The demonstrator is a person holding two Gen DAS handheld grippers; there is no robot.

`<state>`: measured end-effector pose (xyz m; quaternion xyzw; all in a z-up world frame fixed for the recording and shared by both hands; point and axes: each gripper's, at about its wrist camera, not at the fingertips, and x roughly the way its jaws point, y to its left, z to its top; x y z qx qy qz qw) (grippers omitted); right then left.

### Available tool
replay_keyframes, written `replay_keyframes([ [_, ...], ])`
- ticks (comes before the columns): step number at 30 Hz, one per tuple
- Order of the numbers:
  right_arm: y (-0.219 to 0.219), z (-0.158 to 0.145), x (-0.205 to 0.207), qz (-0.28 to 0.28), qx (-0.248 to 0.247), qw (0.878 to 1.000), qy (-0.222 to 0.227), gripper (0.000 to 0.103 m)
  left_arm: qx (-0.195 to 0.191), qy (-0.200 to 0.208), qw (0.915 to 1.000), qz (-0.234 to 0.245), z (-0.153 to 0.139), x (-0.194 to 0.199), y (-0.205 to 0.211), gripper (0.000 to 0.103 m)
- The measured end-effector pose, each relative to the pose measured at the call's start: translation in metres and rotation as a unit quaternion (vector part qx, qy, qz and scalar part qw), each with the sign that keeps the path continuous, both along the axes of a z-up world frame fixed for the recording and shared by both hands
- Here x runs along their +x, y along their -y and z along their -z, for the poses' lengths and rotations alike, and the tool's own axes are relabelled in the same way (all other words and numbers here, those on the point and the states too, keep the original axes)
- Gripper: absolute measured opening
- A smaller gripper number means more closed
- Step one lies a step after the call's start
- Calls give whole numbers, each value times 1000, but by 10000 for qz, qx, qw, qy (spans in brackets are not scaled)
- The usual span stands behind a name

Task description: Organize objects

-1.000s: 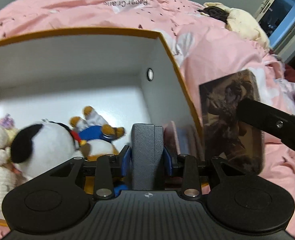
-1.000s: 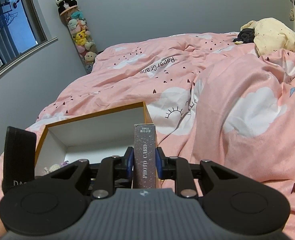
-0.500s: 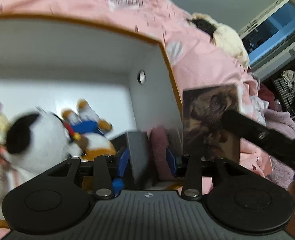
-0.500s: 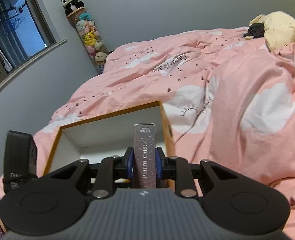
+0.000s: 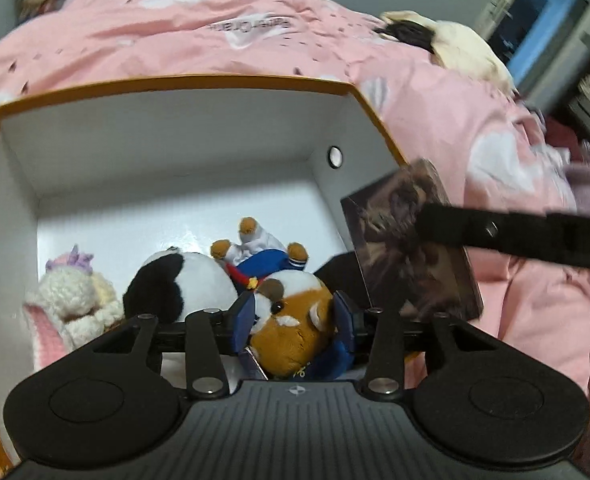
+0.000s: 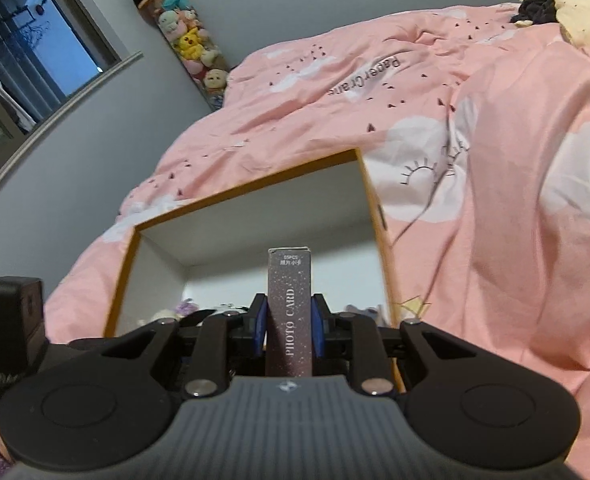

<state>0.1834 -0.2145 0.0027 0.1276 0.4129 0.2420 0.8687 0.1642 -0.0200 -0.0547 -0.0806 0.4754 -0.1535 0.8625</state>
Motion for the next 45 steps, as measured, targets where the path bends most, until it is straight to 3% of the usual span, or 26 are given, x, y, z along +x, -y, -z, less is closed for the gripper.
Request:
replay_keyframes([
  [3,1,1,1,23,-11,10000,-35,24,38,81,9999,118,1,0,6,61],
  [8,0,0,2,18,-82,10000,-26,24,551,42,9982,224,11,2,13,61],
  [14,-11,6,9,-114,50,9997,-215,24,423,-106,9990,22,10,-1,0,57],
  [21,-21,18,12,-200,-277,9989,-334,24,374,-80,9993,-38,10,-7,-7,55],
  [26,-33,12,5,-399,-641,9971,-78,24,360,-72,9993,-30,10,-6,-8,55],
  [28,-37,13,5,-543,-551,9970,-92,24,338,-93,9994,-55,10,-6,-8,54],
  [33,-37,26,13,-443,-624,9965,-346,24,241,-107,9996,-101,10,-8,-12,54],
  [36,-42,28,9,-353,-1080,9934,-178,24,240,-97,9996,-102,10,-8,-11,54],
  [45,-46,31,7,-447,-1256,9910,-102,26,228,-126,9996,-108,11,-8,-12,54],
])
